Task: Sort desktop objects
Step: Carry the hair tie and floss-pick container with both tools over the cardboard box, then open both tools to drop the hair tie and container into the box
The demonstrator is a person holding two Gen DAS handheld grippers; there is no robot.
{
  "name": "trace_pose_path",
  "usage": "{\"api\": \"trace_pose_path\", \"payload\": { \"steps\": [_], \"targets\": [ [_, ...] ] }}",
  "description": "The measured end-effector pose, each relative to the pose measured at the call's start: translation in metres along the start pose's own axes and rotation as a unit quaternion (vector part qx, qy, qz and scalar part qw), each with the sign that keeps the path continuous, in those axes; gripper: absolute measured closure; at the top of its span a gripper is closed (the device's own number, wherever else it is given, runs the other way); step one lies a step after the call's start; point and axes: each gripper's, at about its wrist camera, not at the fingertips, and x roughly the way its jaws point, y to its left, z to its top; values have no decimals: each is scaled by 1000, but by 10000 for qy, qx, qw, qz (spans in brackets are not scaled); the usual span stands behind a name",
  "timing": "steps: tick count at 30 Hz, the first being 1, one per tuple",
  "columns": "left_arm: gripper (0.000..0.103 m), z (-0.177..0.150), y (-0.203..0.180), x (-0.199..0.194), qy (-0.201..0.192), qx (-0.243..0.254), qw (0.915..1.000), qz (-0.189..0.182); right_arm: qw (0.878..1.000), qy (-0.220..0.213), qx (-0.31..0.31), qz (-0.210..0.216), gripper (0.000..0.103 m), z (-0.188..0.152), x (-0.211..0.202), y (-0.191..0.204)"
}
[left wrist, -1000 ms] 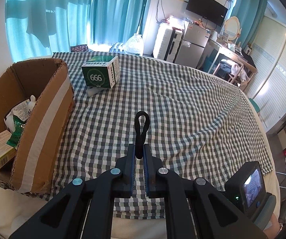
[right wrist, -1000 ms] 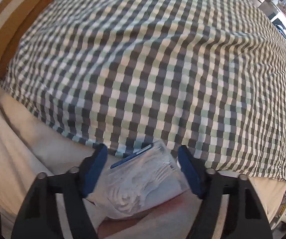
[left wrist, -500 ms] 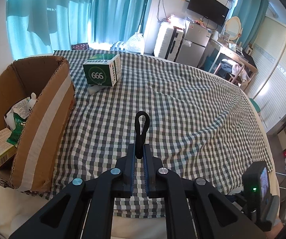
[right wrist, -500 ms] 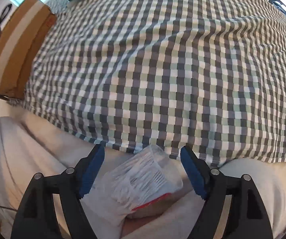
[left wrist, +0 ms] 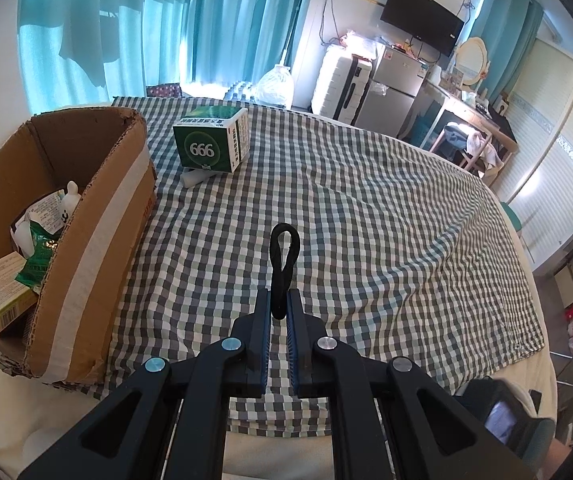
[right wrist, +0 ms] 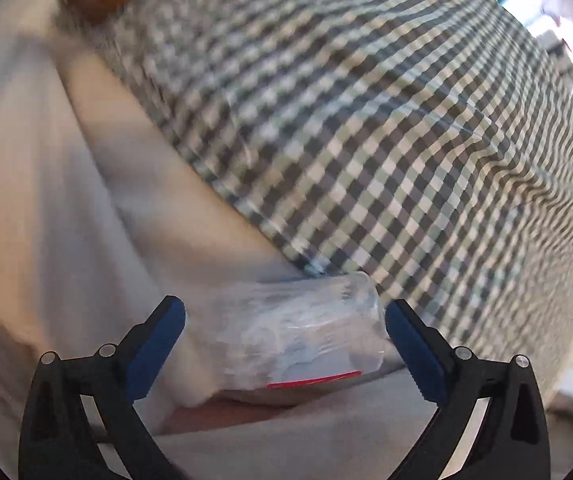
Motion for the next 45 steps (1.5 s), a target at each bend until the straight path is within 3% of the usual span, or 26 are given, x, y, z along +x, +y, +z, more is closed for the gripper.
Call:
{"api": "trace_pose_path", "payload": {
  "steps": [3,5,8,12,17,18,20,21,24,30,34,39,45],
  "targets": [
    [96,0,3,-1,-22,-30,10000,25,9989,309,-148,-320,4,1,11,6],
    [96,0,4,-2,-27,-50,10000,36,9987,397,-54,-322,11,2,14,2],
    [96,-1,4,-3,-33,-65,10000,39,9990,337,112,-281,11,10,10,-5],
    [96,-1,5,-3,-25,-75,10000,51,9974,-285,339,-567,11,20,-33,-38],
    [96,-2,4,-3,-23,-72,9999,69,9923,-838,834,-371,11,16,-75,-60],
    [96,-1,5,-3,-26,-71,9999,69,9918,-864,861,-394,11,43,-63,-33],
    [96,0,5,-6,-69,-54,9999,79,9897,-993,888,-520,11,41,-68,-13],
    [96,1,6,-8,-98,-56,9999,78,9885,-1058,924,-555,11,27,-69,21],
    [96,5,12,-15,-168,-115,9998,92,9824,-1478,1069,-397,11,28,-73,11],
    [96,17,40,-36,-406,-429,9980,223,9594,-2418,1451,40,11,47,-135,-4],
    [96,32,72,-64,-791,-733,9936,338,9460,-2915,1381,326,12,84,-162,-6],
    [96,50,127,-96,-1201,-1034,9840,812,9292,-3499,1009,637,12,154,-201,19],
    [96,48,200,-92,-1087,-1476,9738,1343,9133,-3931,599,876,12,235,-219,60]
  ]
}}
